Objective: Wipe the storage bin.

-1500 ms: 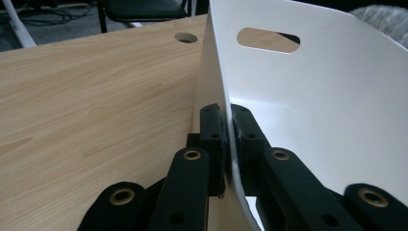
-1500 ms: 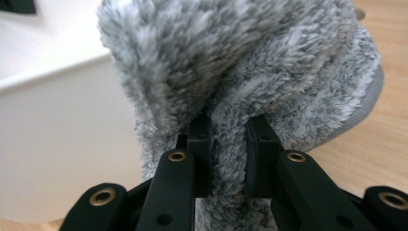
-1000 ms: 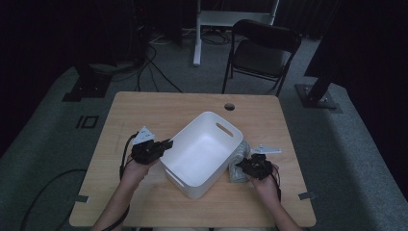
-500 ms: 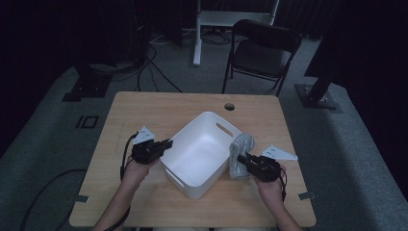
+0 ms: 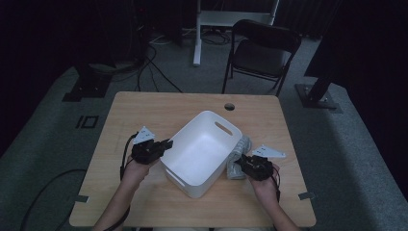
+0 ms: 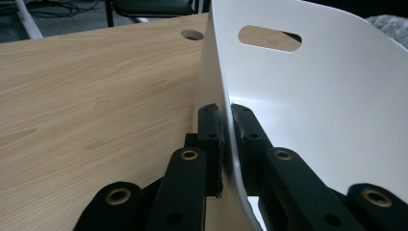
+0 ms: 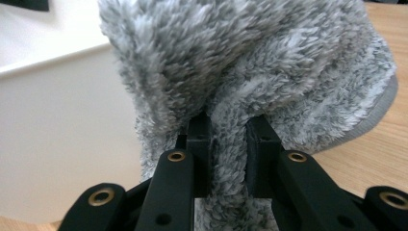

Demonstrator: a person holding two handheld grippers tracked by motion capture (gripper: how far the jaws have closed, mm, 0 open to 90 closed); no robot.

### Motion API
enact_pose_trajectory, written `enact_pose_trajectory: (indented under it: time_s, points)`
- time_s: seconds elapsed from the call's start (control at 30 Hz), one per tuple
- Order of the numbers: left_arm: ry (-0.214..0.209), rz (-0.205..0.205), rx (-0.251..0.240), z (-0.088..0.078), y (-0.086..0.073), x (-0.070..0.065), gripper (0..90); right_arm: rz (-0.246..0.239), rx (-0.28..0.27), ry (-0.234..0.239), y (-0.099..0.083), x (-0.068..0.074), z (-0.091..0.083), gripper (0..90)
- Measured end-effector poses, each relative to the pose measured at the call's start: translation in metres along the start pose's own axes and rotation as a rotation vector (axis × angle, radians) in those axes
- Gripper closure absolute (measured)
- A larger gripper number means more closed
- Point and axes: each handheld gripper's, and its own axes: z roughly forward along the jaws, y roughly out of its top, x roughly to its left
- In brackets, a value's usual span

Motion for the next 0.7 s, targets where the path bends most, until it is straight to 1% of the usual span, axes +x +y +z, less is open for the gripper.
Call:
enact_pose_trajectory:
  time_s: [0.07,0.23,0.3,0.33,0.4,0.5,0.6,0.7]
  points:
    - [0.005,0.006,0.003,0.000,0.000,0.000,83.9,0.005,0.012,-0.002,-0.002,-0.001,0.003,75.8]
    - [0.010,0.008,0.003,0.000,0.000,-0.001,84.0,0.024,0.070,0.000,-0.007,-0.006,0.011,75.8]
    - [0.009,0.009,0.003,0.000,0.000,-0.001,84.0,0.030,0.084,0.000,-0.010,-0.008,0.014,75.7]
    - [0.012,0.010,0.003,0.000,0.000,-0.001,84.0,0.030,0.099,0.001,-0.010,-0.009,0.016,75.7]
    - [0.013,0.011,0.003,0.000,0.000,-0.001,84.1,0.031,0.099,0.004,-0.012,-0.011,0.018,75.7]
    - [0.015,0.012,0.003,0.000,0.000,-0.001,84.0,0.033,0.122,0.001,-0.014,-0.015,0.023,75.7]
    - [0.014,0.008,0.001,0.000,0.000,-0.001,83.9,0.024,0.168,-0.009,-0.018,-0.017,0.030,75.4]
    - [0.018,0.009,0.001,0.000,0.000,-0.002,83.8,0.029,0.165,-0.015,-0.018,-0.016,0.029,75.6]
